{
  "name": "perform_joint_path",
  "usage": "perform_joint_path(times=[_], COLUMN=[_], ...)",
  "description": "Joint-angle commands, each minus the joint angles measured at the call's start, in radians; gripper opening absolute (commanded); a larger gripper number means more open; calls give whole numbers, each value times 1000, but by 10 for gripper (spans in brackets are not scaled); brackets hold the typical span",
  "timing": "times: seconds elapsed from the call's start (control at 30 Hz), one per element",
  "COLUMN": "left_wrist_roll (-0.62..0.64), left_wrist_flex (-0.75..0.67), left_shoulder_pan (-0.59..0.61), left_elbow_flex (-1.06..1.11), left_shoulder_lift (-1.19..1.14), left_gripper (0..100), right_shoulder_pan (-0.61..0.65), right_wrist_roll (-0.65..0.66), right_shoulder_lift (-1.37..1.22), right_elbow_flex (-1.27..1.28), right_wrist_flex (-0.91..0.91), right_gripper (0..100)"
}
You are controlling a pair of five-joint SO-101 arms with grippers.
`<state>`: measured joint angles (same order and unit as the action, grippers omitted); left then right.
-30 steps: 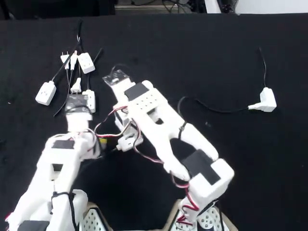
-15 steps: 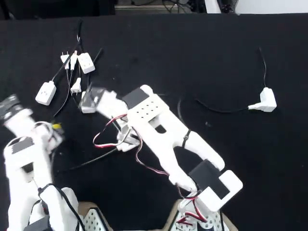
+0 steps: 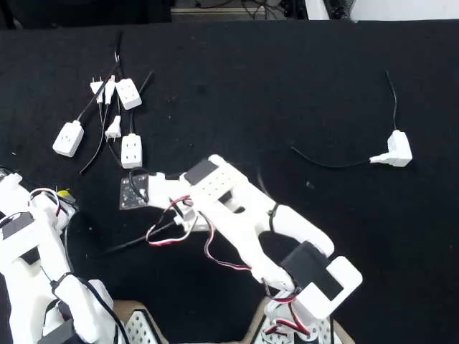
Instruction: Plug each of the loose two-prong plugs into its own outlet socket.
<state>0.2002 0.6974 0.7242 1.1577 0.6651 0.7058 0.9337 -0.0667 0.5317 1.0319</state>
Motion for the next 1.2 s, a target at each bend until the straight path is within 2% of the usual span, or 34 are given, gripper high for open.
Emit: perform_joint_path(times=[0.0,0.07,0.2,0.27,0.37,0.5,0.63,0.9,1.03,1.17], left_wrist_roll=[12,12,12,12,12,12,12,12,12,12], left_wrist_flex=[5,5,5,5,5,5,5,3,0,-2], left_shoulder_pan=[1,-1,-1,-1,-1,-1,-2,-16,-35,-36], left_elbow_flex=[-48,-48,-48,-48,-48,-48,-48,-48,-48,-48], left_shoulder_lift=[0,-2,-2,-2,-3,-3,-3,-2,-5,-6], left_gripper=[260,260,260,260,260,260,260,260,260,260], right_shoulder_pan=[9,3,-6,-28,-74,-169,-339,-825,-979,-1068], right_wrist_roll=[14,12,12,-2,-91,-301,-482,-493,-486,-491], right_shoulder_lift=[48,50,50,53,77,165,248,249,240,239], right_elbow_flex=[27,27,28,27,-10,-128,-268,-392,-423,-435], right_wrist_flex=[-43,-44,-84,-89,-74,78,259,265,259,256], right_gripper=[201,171,6,24,11,10,11,12,12,12])
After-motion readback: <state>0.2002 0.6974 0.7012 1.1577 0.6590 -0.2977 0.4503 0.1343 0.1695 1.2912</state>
